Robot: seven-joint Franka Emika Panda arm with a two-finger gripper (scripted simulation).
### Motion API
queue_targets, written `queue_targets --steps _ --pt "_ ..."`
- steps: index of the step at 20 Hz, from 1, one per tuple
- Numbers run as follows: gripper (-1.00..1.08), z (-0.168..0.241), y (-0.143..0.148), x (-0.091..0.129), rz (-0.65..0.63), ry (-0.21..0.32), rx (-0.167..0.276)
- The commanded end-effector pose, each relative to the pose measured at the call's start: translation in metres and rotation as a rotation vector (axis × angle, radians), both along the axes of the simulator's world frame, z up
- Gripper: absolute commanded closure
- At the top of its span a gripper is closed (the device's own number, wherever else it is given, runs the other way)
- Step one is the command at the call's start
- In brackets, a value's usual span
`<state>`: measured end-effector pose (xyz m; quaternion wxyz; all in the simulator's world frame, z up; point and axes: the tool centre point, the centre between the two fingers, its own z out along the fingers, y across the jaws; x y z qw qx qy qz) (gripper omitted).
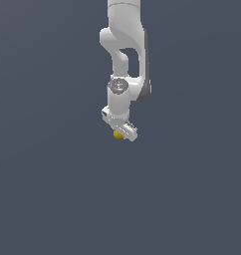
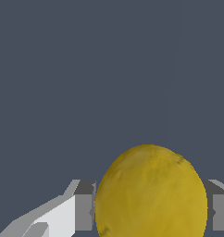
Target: Pick up the object and move it to a goal position.
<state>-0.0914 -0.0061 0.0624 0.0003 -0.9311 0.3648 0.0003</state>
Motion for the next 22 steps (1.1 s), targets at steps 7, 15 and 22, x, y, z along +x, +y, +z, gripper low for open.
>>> queue_targets --steps 7,15,22 --pt "1.08 0.068 -0.017 0.003 -0.001 -0.001 0.000" --pt "1.08 0.151 -0.037 0.007 -0.003 -0.001 -0.001" --pt "1.08 0.221 -0.054 0.011 -0.003 0.000 -0.002"
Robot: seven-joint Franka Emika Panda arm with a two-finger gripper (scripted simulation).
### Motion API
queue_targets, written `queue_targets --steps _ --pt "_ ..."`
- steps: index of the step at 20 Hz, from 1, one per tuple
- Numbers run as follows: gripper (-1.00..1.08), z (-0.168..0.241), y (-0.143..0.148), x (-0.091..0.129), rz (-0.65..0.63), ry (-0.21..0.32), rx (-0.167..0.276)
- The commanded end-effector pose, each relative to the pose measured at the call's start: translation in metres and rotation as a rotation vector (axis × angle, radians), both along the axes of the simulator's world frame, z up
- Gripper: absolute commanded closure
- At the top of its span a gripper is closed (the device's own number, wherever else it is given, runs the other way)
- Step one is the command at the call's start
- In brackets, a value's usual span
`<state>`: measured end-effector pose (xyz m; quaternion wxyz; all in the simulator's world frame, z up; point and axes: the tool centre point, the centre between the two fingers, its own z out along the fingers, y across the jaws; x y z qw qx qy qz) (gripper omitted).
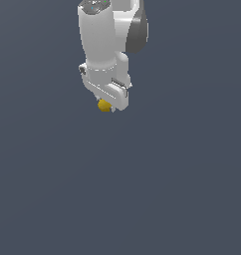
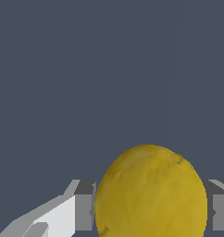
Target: Pick up the object and move it to a goal position.
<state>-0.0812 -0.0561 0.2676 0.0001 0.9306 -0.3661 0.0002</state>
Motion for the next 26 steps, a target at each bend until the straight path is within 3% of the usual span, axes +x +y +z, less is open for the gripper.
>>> queue_targets --steps 1,14,26 --pt "1.08 0.026 -0.006 0.001 0.000 0.000 0.000" --pt "1.08 0.141 -0.033 0.012 0.001 0.000 0.000" --pt "1.08 0.182 -0.042 0.018 0.002 0.000 0.000"
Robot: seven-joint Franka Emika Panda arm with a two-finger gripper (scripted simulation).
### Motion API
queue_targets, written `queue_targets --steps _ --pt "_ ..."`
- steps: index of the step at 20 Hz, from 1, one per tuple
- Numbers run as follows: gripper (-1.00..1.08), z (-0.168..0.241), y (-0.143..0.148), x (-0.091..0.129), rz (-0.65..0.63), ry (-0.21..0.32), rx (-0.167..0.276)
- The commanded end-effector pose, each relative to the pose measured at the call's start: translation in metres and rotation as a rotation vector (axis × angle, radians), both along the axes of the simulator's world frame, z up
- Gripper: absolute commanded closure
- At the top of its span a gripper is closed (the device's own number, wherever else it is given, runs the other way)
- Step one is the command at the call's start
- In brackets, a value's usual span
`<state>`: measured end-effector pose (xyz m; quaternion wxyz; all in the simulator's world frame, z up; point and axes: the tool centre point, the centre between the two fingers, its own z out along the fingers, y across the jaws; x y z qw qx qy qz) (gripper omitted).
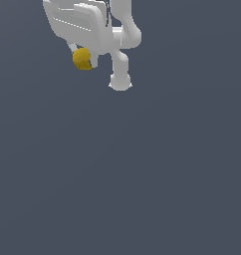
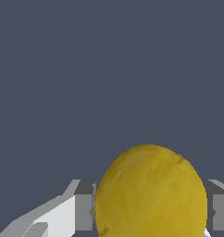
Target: Pick up the object and move it to a goal position.
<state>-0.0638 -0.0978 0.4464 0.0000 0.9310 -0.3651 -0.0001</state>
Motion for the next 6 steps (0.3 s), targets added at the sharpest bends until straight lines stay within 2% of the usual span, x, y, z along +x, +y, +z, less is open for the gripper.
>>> queue_targets --steps 1,6 --pt "1.08 0.0034 -0.0007 0.0007 0.000 0.000 0.000" --pt "1.08 0.0019 -0.0004 0.0010 0.000 0.000 0.000"
